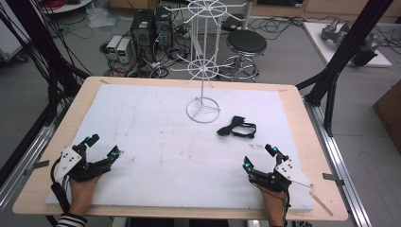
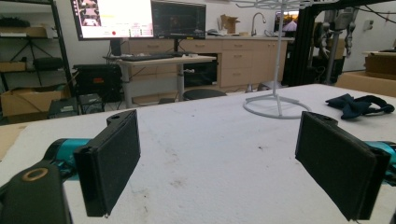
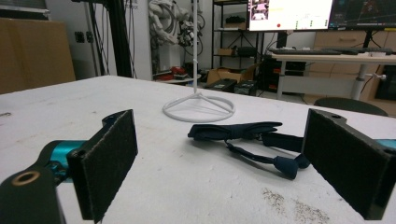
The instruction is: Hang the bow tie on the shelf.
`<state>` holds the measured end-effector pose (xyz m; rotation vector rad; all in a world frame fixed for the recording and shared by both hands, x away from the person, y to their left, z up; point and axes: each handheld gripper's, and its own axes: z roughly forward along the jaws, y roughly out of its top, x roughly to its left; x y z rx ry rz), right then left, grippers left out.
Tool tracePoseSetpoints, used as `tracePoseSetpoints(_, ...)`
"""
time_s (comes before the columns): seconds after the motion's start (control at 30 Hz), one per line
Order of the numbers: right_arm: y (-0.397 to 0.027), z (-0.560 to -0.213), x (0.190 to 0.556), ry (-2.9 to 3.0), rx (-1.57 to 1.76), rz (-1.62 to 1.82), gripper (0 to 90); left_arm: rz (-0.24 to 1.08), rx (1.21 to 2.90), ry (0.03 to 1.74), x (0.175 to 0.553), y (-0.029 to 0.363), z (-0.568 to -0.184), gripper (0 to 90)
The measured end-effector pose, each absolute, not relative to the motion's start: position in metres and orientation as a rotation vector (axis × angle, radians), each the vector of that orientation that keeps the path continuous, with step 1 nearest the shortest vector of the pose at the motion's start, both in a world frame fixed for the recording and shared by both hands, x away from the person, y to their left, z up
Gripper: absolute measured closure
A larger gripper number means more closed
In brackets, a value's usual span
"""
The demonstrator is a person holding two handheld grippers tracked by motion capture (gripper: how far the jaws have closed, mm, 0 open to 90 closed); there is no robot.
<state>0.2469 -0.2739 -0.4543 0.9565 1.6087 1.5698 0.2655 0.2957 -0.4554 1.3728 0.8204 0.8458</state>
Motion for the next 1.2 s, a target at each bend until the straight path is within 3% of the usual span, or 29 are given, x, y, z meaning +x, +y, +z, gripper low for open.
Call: tracePoseSetpoints(1.2,-0.2739,-0.4522,0.2519,1.645,0.994,1.550,9.4,0.852,1.379,0.817,0.2651,0.2949,-0.4552,14.4)
